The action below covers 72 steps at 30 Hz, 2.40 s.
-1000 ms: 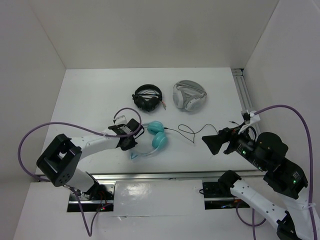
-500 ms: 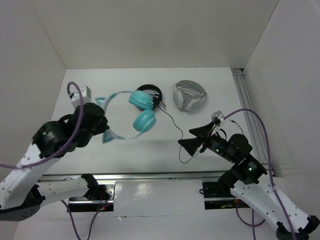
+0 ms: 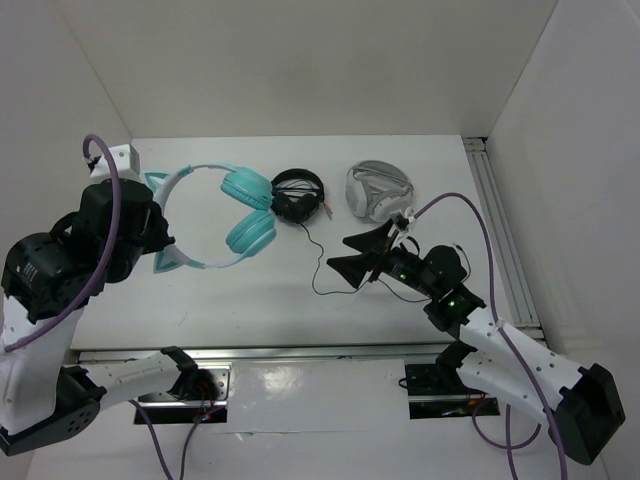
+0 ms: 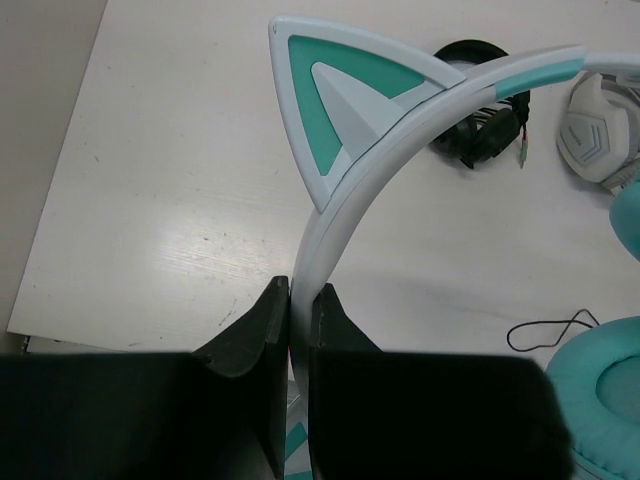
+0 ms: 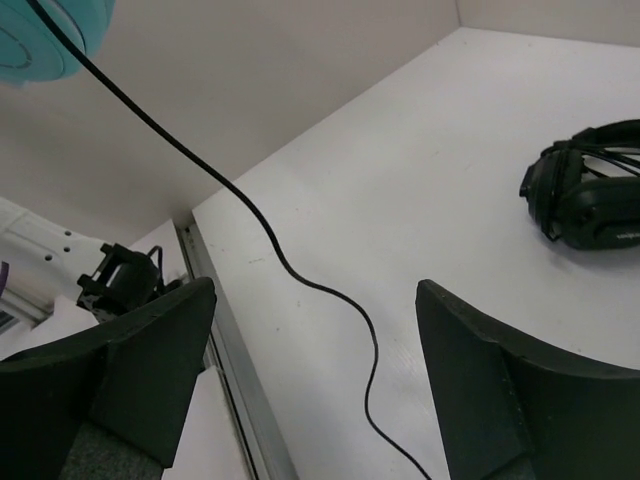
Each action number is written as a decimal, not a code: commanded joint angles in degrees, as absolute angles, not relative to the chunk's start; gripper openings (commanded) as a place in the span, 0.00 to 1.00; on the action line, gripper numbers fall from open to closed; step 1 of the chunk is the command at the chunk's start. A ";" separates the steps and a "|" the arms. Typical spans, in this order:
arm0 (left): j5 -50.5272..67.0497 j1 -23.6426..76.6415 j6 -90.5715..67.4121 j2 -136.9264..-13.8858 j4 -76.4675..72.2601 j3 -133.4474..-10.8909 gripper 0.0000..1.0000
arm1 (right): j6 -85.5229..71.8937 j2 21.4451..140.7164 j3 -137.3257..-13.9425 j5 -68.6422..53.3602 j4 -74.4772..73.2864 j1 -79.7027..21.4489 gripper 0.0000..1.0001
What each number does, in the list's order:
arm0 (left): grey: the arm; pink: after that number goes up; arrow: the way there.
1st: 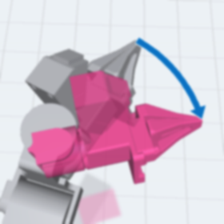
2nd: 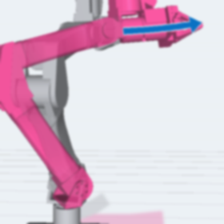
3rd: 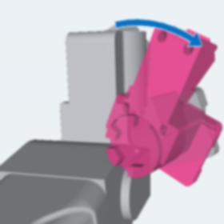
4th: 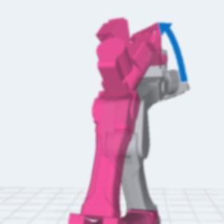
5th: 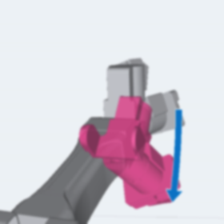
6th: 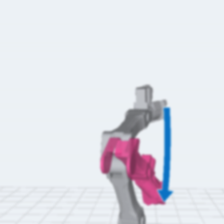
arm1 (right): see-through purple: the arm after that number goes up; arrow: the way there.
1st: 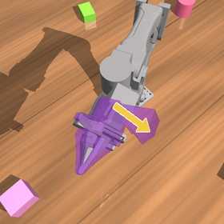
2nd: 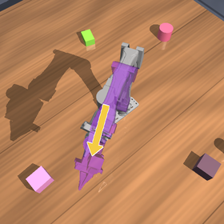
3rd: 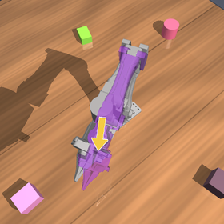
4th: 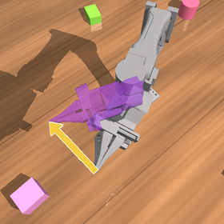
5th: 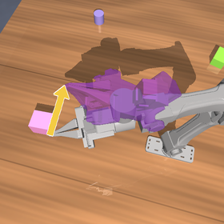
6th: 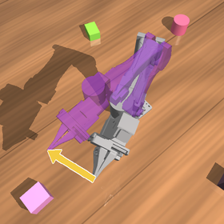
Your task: Wrap the headphones
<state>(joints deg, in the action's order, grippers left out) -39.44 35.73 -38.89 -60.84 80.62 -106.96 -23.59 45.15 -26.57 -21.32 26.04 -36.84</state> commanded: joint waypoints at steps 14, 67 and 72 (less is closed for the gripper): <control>-32.79 34.10 -38.50 -61.87 77.70 -112.32 0.00 | -27.96 63.61 -21.44 -26.82 56.60 -41.56 0.64; -4.91 53.88 -16.96 -57.56 53.87 -70.58 0.00 | 3.34 57.57 -60.20 26.38 -18.37 -68.20 0.00; -4.92 55.28 -16.96 -60.03 53.35 -71.10 0.00 | 3.34 58.10 -60.21 23.74 -18.37 -68.73 0.00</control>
